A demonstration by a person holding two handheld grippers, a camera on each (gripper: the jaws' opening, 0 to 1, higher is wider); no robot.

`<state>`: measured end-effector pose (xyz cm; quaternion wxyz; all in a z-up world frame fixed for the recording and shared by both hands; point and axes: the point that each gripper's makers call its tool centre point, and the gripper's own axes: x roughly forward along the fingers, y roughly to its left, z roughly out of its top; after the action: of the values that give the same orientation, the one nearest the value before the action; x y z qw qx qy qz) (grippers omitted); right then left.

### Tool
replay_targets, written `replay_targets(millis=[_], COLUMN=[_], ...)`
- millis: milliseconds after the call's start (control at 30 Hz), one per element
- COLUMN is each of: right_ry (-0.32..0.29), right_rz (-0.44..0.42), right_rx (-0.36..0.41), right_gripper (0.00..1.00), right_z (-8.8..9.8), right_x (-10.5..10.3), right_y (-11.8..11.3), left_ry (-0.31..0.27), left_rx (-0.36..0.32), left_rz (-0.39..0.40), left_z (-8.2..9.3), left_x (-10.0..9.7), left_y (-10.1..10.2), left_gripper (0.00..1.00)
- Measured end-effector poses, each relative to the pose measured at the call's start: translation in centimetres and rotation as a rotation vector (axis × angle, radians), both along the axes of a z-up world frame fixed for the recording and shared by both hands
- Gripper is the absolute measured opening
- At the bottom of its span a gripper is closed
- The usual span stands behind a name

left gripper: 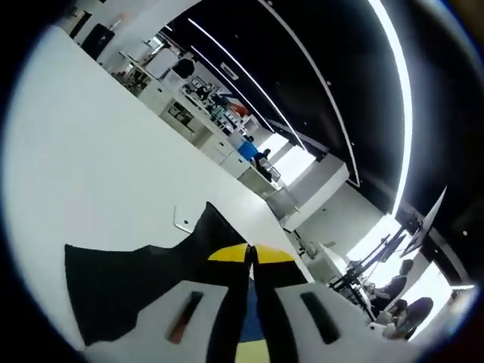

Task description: Fold the garment on the visible template until the final outline fits inside the template.

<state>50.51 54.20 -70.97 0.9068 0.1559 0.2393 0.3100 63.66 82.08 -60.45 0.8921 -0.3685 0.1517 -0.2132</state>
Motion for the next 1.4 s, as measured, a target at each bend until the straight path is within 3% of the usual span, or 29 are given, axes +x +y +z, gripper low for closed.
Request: replay_targets(millis=[233, 400, 700, 1000, 1400], right_ry=[0.009, 0.017, 0.044, 0.054, 0.06], right_rz=[-0.023, -0.04, -0.064, -0.092, -0.087], right_rx=[0.019, 0.026, 0.025, 0.04, 0.042], right_gripper=[0.9, 0.9, 0.89, 0.89, 0.89], right_z=[-0.2, -0.7, -1.7, -2.0, -2.3], right_x=[-0.2, -0.5, -1.0, -1.3, -1.3], right_y=[-0.8, -1.3, -2.3, -3.0, -2.8], left_ry=[0.007, 0.035, 0.099, 0.126, 0.167], left_rx=[-0.023, -0.041, -0.072, -0.081, -0.054], left_rz=[-0.089, -0.148, -0.227, -0.29, -0.33], left_z=[-0.9, -2.7, -5.9, -7.5, -9.7], left_x=[0.4, 0.3, -0.7, -1.9, -2.8], left_y=[-6.1, -10.3, -15.8, -19.2, -20.7], left_gripper=[0.0, 0.0, 0.0, 0.0, 0.0])
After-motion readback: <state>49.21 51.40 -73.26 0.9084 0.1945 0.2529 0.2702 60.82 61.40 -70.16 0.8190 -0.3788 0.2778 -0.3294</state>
